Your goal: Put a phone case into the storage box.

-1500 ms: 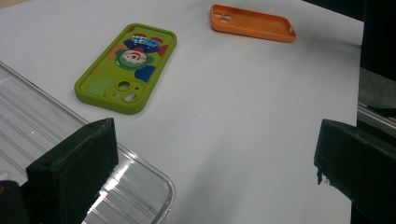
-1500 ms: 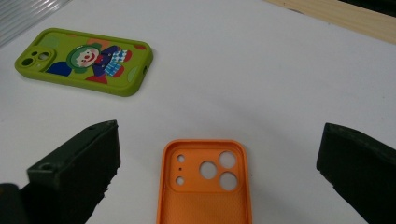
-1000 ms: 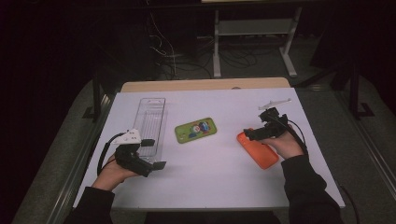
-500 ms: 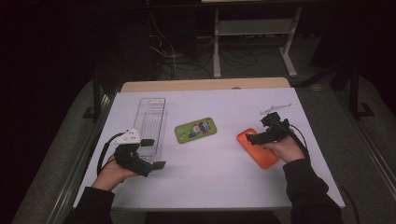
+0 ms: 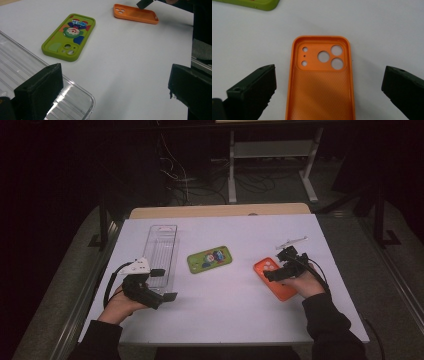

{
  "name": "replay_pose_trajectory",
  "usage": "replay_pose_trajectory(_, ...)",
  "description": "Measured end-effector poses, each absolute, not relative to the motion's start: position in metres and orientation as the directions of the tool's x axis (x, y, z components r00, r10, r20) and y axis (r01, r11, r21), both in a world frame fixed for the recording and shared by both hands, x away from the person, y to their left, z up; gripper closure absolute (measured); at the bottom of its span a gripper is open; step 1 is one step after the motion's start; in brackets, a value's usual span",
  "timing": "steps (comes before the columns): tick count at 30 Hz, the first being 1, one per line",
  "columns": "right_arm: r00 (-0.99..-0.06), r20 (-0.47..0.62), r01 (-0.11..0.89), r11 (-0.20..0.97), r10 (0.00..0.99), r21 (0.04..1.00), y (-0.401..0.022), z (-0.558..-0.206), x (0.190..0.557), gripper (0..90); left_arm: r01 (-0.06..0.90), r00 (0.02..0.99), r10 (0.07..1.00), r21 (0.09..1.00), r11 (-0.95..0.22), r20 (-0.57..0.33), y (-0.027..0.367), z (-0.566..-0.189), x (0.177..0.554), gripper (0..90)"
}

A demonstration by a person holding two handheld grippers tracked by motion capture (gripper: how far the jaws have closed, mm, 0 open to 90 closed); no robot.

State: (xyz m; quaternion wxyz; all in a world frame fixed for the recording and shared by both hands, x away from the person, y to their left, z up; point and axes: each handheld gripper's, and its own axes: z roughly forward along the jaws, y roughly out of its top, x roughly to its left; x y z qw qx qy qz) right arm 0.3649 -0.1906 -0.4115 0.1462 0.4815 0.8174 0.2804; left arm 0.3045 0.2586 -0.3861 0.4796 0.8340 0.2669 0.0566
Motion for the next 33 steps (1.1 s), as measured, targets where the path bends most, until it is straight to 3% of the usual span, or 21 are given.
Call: replay_pose_trajectory(33, -0.504, 0.038, 0.756, 0.419, 0.863, 0.503, -0.184, -0.446, 0.358, 0.0, 0.396, 0.852, 0.496, 0.823, -0.407, -0.165, 0.259, -0.388, 0.304, 0.0)
